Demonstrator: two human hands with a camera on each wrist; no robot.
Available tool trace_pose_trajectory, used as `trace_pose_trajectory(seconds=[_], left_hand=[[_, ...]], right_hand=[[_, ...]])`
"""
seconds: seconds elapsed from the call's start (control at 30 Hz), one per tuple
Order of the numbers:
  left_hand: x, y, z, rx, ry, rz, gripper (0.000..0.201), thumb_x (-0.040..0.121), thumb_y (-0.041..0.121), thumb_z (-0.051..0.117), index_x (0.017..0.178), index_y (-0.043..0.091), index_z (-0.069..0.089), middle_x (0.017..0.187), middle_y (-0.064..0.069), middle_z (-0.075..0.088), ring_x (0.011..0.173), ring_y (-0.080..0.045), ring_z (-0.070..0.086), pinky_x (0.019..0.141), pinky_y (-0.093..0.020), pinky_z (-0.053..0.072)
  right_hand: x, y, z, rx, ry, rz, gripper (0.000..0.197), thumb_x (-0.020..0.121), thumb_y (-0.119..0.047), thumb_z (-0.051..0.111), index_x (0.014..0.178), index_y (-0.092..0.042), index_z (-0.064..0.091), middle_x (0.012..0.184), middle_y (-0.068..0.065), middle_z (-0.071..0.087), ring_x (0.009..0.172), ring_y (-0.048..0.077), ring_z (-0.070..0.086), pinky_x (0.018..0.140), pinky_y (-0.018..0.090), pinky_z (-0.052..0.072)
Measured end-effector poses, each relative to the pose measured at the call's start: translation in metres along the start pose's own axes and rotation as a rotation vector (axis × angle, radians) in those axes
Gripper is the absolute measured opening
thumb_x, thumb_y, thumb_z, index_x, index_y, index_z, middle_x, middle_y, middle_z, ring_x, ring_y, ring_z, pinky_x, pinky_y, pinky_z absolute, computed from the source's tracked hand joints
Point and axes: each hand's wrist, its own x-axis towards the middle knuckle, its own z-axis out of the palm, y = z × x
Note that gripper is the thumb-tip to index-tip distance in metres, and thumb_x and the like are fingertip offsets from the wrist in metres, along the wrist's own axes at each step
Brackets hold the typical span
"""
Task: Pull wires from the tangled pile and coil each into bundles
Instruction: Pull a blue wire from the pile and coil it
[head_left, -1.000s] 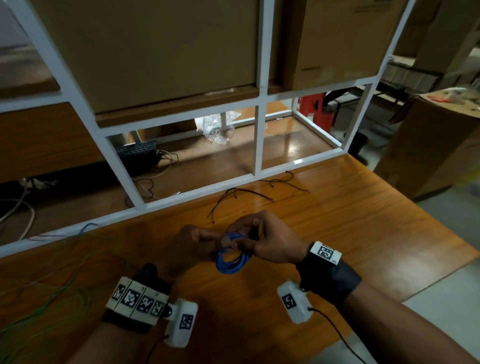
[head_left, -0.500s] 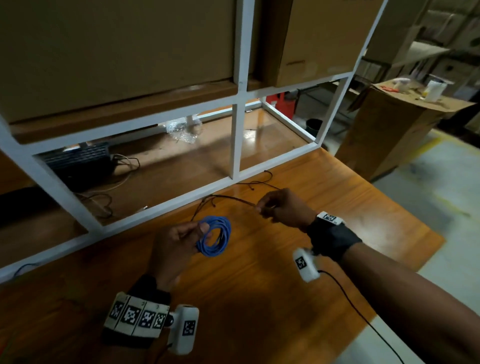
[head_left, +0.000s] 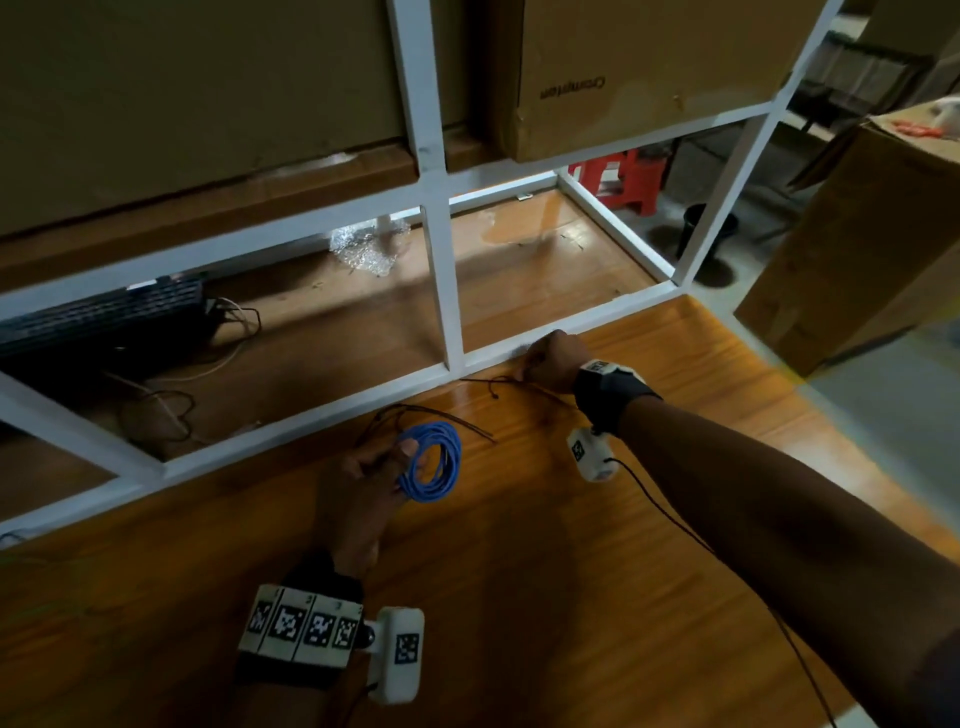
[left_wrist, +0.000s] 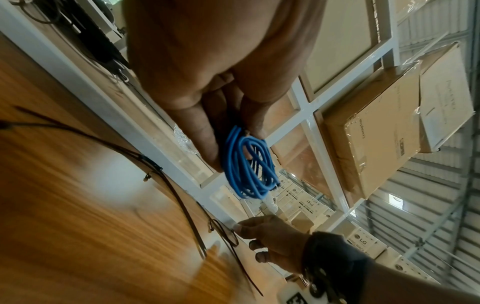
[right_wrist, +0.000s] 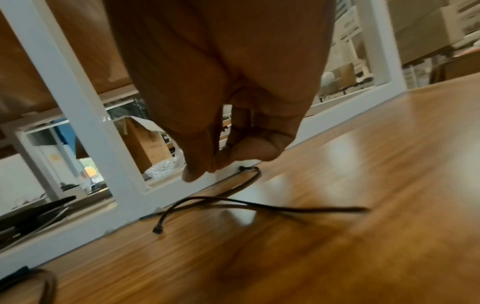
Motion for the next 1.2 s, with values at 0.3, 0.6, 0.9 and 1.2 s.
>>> trace_pose_trajectory(seconds=[0.3,0.6,0.9,1.2], left_hand=[[0.009,-0.004,0.011,-0.025,-0.008,-0.068,0.021,0.09,0.025,0.07,0.108,0.013,0.075,0.096,-0.004,0.078,0.096,-0.02,0.073,0.075,-0.035,0.059],[-0.002,-0.008,-0.012,-0.109,-0.058,-0.063,0.025,0.092,0.026,0.069,0.114,0.014,0.073,0.101,-0.002,0.077,0.099,-0.017,0.072,0.083,-0.037,0.06],[-0.034,-0.011,-0.038,-0.232,0.065,-0.027,0.02,0.089,0.03,0.072,0.108,0.024,0.075,0.106,0.001,0.076,0.103,-0.016,0.071,0.089,-0.04,0.058],[-0.052,-0.006,-0.049,-0.332,0.312,0.033,0.033,0.086,0.032,0.075,0.115,0.017,0.073,0.1,0.0,0.077,0.098,-0.014,0.073,0.091,-0.043,0.059]], right_hand=[[0.011,-0.012,0.019,-0.139,0.027,0.094,0.031,0.088,-0.024,0.078,0.111,-0.006,0.068,0.11,0.016,0.072,0.099,0.032,0.069,0.085,0.04,0.06],[-0.065,-0.033,-0.005,0.157,0.159,0.132,0.016,0.092,-0.019,0.068,0.097,-0.007,0.078,0.092,0.007,0.074,0.086,0.026,0.071,0.074,0.039,0.06],[-0.229,-0.107,0.001,1.569,0.358,0.29,0.013,0.095,-0.013,0.068,0.1,-0.001,0.071,0.087,0.012,0.075,0.079,0.02,0.076,0.059,0.025,0.055],[-0.269,-0.155,0.078,1.664,0.55,0.409,0.018,0.091,-0.005,0.072,0.102,0.008,0.067,0.089,0.023,0.077,0.086,0.033,0.078,0.076,0.037,0.064]])
